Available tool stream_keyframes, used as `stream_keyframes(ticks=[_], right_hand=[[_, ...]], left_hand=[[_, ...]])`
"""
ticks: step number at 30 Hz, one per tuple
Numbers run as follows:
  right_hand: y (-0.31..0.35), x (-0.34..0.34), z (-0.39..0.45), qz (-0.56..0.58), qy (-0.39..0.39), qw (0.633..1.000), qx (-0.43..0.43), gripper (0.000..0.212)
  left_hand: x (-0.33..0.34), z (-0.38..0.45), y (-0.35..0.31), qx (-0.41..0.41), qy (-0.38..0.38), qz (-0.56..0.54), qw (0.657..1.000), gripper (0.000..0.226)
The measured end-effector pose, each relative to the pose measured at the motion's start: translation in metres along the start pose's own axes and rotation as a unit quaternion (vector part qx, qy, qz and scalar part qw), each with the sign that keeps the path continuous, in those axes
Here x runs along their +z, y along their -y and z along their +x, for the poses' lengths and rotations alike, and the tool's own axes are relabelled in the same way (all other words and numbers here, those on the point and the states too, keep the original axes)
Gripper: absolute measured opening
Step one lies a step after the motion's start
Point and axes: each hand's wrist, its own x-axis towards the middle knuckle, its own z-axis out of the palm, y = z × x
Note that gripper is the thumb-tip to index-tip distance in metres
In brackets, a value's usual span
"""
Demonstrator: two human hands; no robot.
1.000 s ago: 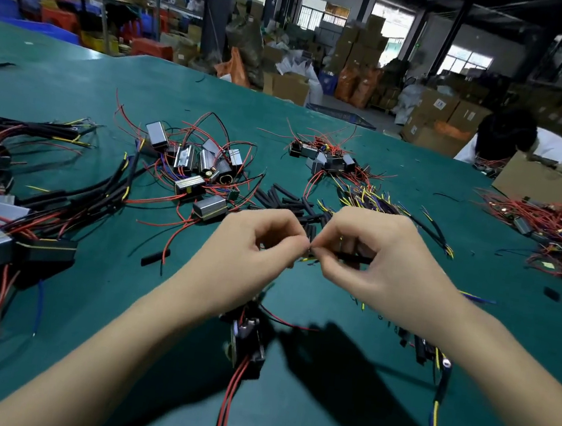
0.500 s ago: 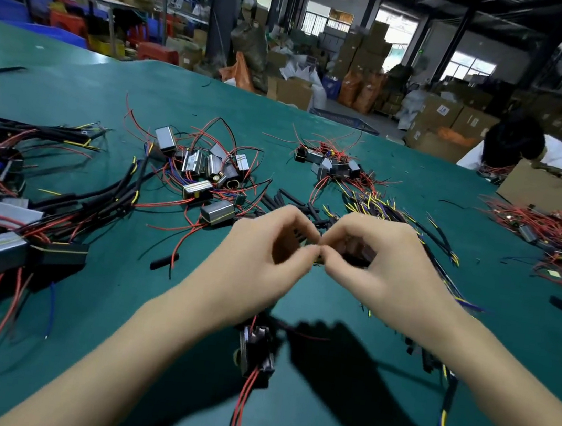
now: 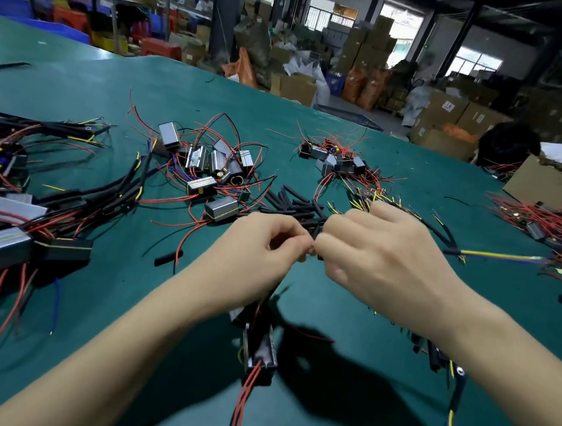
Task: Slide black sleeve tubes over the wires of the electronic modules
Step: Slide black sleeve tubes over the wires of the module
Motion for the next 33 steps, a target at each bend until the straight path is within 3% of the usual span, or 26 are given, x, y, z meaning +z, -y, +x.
stream_keyframes(ticks=[2,4,7,10,12,13,17,19,22,25,28,30,33], right_hand=[[-0.002,0.0,0.0,-0.076,-0.053,0.993,-0.074,0.02],[-0.003,0.001,-0.001,-0.093,-0.076,0.99,-0.069,0.023],[0.002,0.004,-0.004,0.069,-0.014,0.993,0.091,0.013],[0.004,0.0,-0.005,0.32,0.013,0.906,0.278,0.008],[0.003,-0.001,-0.005,0.401,0.026,0.852,0.337,0.005],[0.002,-0.002,-0.004,0.407,0.036,0.844,0.347,0.004],[0.0,-0.005,-0.006,0.376,0.052,0.866,0.326,0.005],[0.001,-0.005,-0.007,0.305,0.052,0.91,0.276,0.006],[0.004,-0.002,-0.007,0.081,0.02,0.987,0.138,0.011],[0.002,0.001,-0.007,-0.076,-0.042,0.996,0.029,0.016],[0.006,0.002,-0.008,0.001,-0.055,0.994,0.098,0.007],[0.012,0.0,-0.006,0.162,-0.025,0.961,0.221,0.008],[0.014,-0.004,-0.004,0.388,0.026,0.833,0.393,0.011]], left_hand=[[-0.007,0.0,-0.002,-0.051,0.06,-0.109,0.991,0.023],[-0.011,-0.002,-0.003,-0.079,0.087,-0.171,0.978,0.026],[-0.006,-0.001,-0.003,-0.062,0.04,-0.162,0.984,0.026],[0.001,-0.001,-0.002,-0.033,-0.03,-0.111,0.993,0.021],[0.005,-0.003,-0.002,-0.006,-0.063,-0.06,0.996,0.017],[0.006,-0.004,-0.002,0.01,-0.073,-0.039,0.997,0.017],[0.01,-0.008,-0.004,0.04,-0.093,0.04,0.994,0.017],[0.011,-0.008,-0.003,0.032,-0.086,0.037,0.995,0.017],[0.008,-0.005,-0.004,-0.019,-0.043,-0.03,0.998,0.023],[0.0,-0.002,-0.005,-0.106,0.035,-0.154,0.982,0.028],[-0.004,-0.001,-0.003,-0.117,0.064,-0.225,0.965,0.023],[-0.004,-0.001,-0.003,-0.083,0.025,-0.216,0.972,0.022],[-0.001,0.0,-0.002,-0.046,-0.014,-0.205,0.977,0.013]])
